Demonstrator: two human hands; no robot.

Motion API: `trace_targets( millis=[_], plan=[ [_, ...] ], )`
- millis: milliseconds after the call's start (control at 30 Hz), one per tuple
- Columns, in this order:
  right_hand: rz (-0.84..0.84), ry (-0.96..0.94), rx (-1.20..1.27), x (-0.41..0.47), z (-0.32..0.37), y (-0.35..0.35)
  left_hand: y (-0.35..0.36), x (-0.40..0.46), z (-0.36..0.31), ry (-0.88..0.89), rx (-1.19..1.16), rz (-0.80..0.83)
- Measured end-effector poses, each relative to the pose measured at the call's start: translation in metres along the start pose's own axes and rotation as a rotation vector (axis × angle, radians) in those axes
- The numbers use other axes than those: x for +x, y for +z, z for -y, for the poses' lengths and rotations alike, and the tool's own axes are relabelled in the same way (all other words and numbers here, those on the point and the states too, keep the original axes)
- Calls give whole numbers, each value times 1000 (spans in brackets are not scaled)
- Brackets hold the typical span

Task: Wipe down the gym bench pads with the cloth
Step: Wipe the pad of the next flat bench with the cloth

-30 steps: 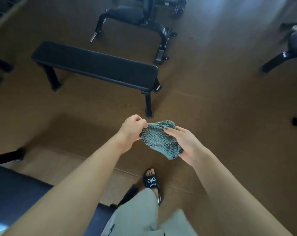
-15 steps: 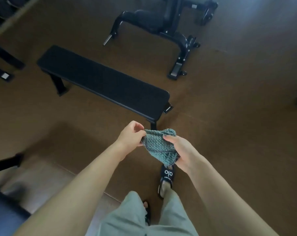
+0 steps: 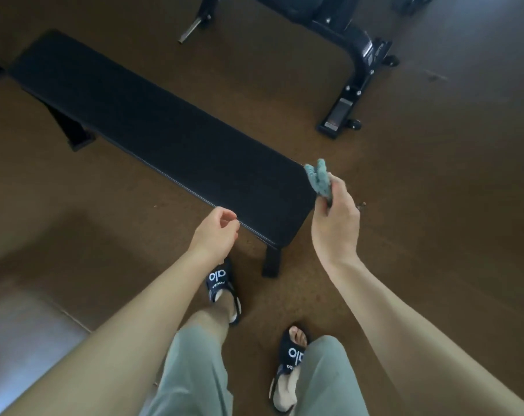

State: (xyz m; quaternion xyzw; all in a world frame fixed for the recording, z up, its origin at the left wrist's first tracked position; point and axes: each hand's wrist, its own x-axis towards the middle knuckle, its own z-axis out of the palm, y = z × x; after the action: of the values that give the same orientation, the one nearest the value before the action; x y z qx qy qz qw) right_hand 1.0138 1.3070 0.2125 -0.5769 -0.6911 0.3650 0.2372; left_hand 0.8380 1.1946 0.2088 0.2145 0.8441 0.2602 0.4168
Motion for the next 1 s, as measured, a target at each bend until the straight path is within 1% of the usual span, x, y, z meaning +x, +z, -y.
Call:
trace_targets(
  millis=[33, 133, 167, 233, 333, 433, 467, 567, 600, 700, 800, 933, 1000],
  plan=[
    [57, -92, -102, 7, -21, 26, 9, 24, 11, 7, 9, -37],
    [352, -320, -518, 11, -83, 97, 34, 87, 40, 61, 79, -130],
    [394, -370, -608, 11, -100, 116, 41, 106, 50, 110, 113, -175],
    [370, -434, -663, 17, -127, 150, 57, 143, 70, 245, 182, -263],
    [330, -480, -720, 36, -151, 187, 79, 188, 93, 444, 253, -368],
    [319, -493, -758, 46, -168, 206, 101, 220, 106, 651, 321, -525],
    [307, -496, -753, 46, -172, 207, 109, 229, 109, 687, 334, -584],
    [268, -523, -730, 47, -176, 208, 126, 242, 110, 664, 337, -774],
    [265, -533, -729, 48, -175, 207, 128, 243, 110, 654, 323, -798],
    [288, -552, -727, 53, -173, 203, 126, 243, 110, 677, 335, -767],
    [304, -565, -718, 80, -171, 199, 126, 244, 108, 631, 304, -778],
    [280, -451, -741, 148, -162, 199, 130, 245, 110, 614, 285, -777],
    [271, -405, -755, 164, -157, 202, 129, 245, 111, 621, 300, -783]
  ],
)
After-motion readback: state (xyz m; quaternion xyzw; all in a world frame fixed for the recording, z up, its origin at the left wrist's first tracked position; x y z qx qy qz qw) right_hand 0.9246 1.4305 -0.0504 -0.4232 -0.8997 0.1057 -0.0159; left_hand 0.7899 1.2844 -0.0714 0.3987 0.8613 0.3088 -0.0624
